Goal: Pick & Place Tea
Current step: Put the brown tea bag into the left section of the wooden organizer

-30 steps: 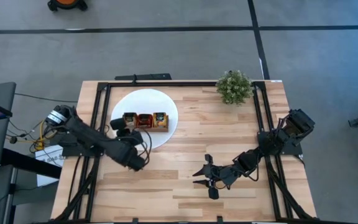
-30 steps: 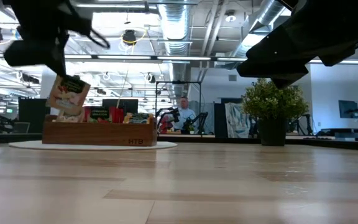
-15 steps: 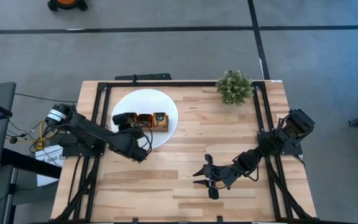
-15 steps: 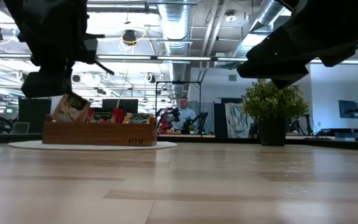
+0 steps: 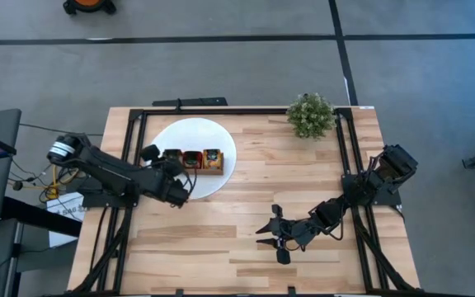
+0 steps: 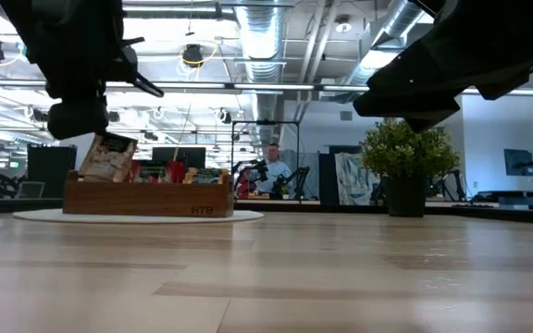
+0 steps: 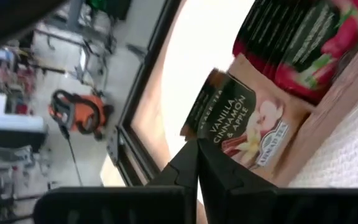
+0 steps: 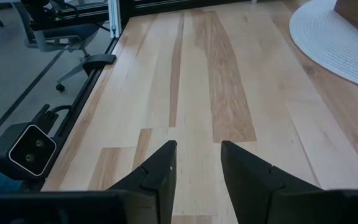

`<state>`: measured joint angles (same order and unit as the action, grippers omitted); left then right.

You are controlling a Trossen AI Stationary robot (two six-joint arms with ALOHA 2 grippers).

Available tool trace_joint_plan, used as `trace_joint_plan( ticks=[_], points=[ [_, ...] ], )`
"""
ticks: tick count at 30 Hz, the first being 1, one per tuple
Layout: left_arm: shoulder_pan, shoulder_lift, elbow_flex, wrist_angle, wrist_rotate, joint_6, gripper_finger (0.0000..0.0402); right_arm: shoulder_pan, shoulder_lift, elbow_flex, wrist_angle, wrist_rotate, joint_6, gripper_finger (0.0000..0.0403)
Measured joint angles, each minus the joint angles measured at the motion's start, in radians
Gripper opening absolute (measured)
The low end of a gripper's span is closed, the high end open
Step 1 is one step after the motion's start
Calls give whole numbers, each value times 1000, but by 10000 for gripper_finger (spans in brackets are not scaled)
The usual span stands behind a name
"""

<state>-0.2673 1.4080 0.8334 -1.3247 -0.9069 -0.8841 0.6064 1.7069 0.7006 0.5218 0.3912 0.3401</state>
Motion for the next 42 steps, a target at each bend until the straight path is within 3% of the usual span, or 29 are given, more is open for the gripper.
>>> trace_joint_plan(
  ticks=[5,12,16,20,24,26,30,35,42],
  points=[
    [48,-30,-1,14,16,14,13,0,0,0,0,0,0,118],
    [99,-38,-1,20,23,23,78,8,0,0,-6,-3,0,118],
    [98,-38,-1,19,19,27,93,9,0,0,-13,-3,0,118],
    [79,-38,-1,0,-2,-3,82,9,0,0,-16,-3,0,118],
    [121,-38,0,-27,-37,-62,38,9,0,0,-16,-3,1,118],
    [151,-38,3,-45,-73,-146,12,9,0,0,-16,-3,1,118],
    [218,-71,-13,10,-128,-337,1,9,0,0,-15,-3,1,118],
    [294,-86,-50,180,-1,-216,0,9,0,0,-18,-3,1,118],
    [346,-84,-98,235,155,-177,0,9,0,0,-18,-3,1,118]
  ],
)
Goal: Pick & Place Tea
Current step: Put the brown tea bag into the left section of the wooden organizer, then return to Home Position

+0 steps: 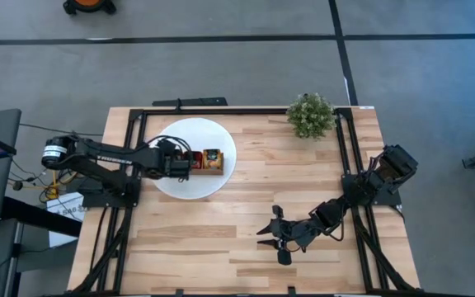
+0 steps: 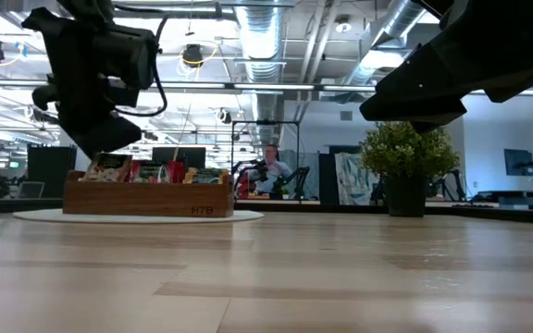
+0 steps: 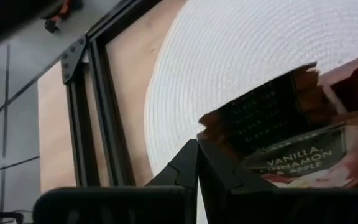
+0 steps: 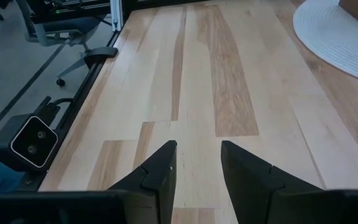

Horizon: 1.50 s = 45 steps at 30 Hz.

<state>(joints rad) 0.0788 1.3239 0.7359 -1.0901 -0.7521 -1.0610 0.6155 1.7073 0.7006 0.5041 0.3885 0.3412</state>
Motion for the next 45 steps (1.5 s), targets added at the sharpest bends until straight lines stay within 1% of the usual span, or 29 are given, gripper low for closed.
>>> trace_joint_plan(
  ticks=[4,6,9,11,14,16,19,22,25,28,30,33,35,36,38,40,43,45],
  points=[
    [-11,0,5,-1,7,-19,0,0,0,0,0,0,0,118],
    [-14,-1,19,0,40,-31,0,0,0,0,-1,0,0,118],
    [-13,-8,33,-5,123,-31,0,0,0,0,-1,0,0,118],
    [-13,-19,33,-13,162,-40,0,0,0,0,-1,0,0,118],
    [-11,-22,33,-71,167,-91,0,0,0,0,-1,0,0,118],
    [-8,-26,33,-118,124,-125,0,0,0,0,-1,0,0,118],
    [-13,-35,33,-141,79,-158,0,0,0,0,-2,0,0,118],
    [-14,-47,39,-150,36,-157,0,0,0,0,-3,1,0,118],
    [-18,-62,77,-206,-33,-160,0,0,0,0,-17,1,-1,118],
    [-75,-81,122,-194,-117,-163,0,0,-29,-4,-95,30,-5,115],
    [-149,-93,125,-119,-192,-163,0,-1,-88,-18,-159,44,-6,101],
    [-276,-97,96,19,-318,-163,0,-3,-229,-81,-206,33,-36,58],
    [-336,-96,68,99,-361,-163,0,-19,-359,-140,-213,28,-63,22],
    [-355,-96,56,132,-368,-163,0,-35,-431,-172,-220,14,-74,11],
    [-376,-96,36,181,-377,-161,0,-87,-580,-229,-242,-48,-85,9],
    [-383,-107,18,198,-409,-148,0,-158,-722,-271,-291,-137,-85,10],
    [-363,-176,-31,212,-431,-100,0,-288,-903,-318,-375,-279,-83,2],
    [-334,-246,-93,292,-409,-54,0,-387,-988,-330,-423,-393,-88,3]
  ],
)
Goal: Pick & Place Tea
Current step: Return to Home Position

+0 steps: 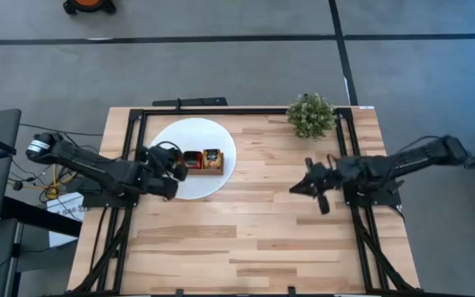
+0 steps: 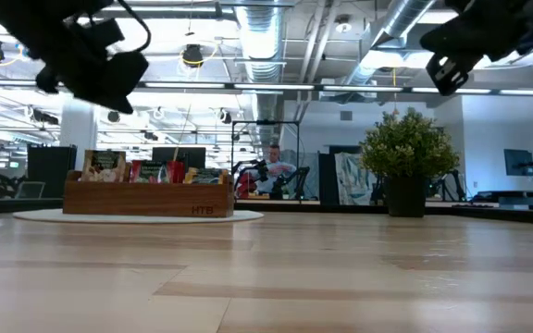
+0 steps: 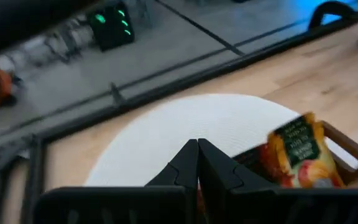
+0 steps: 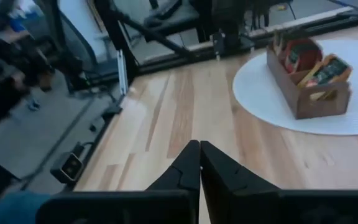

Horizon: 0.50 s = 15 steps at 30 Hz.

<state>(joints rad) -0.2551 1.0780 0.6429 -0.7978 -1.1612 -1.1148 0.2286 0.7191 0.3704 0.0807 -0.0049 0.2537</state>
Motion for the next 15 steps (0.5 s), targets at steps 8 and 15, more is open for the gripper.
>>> trace_joint_plan(
  ticks=[8,15],
  points=[
    [79,-166,-409,1205,460,729,0,-276,-145,-74,-28,-290,-8,0],
    [150,-186,-548,1588,509,961,0,-331,-267,-188,97,-310,-7,0]
  ],
)
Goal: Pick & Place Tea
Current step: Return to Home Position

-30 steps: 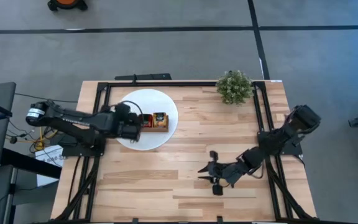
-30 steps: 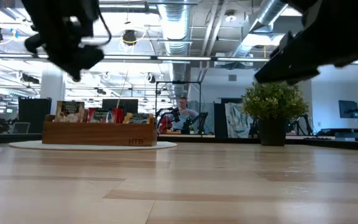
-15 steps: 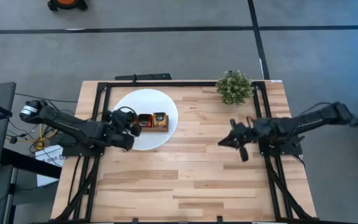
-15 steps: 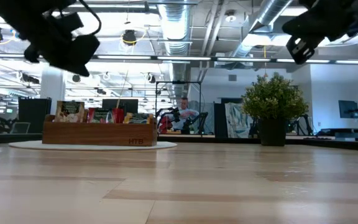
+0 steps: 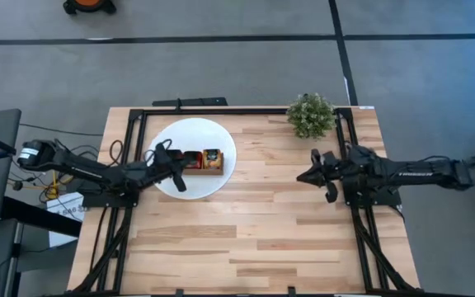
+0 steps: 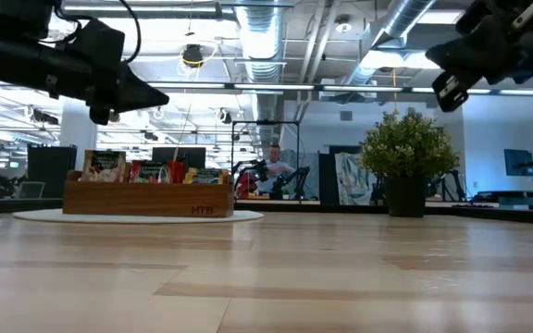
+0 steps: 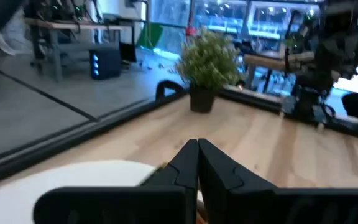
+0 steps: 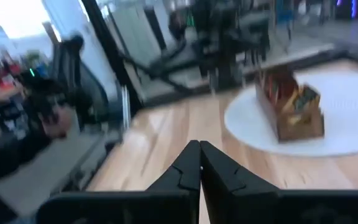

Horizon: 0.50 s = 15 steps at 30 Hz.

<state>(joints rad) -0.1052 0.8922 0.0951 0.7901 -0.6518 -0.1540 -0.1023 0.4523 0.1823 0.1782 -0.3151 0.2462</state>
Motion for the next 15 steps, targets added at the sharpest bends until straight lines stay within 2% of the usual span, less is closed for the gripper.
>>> trace_joint_plan(
  ticks=[4,8,12,15],
  points=[
    [9,-12,-3,7,0,4,0,-26,-81,-102,119,2,33,0],
    [-8,-12,-3,22,-1,-18,0,-34,-159,-163,131,45,58,0],
    [-39,-12,-3,37,0,-27,0,20,-221,-174,56,144,36,0],
    [-63,-12,-3,47,-17,-60,0,79,-255,-174,15,164,-34,0]
  ],
)
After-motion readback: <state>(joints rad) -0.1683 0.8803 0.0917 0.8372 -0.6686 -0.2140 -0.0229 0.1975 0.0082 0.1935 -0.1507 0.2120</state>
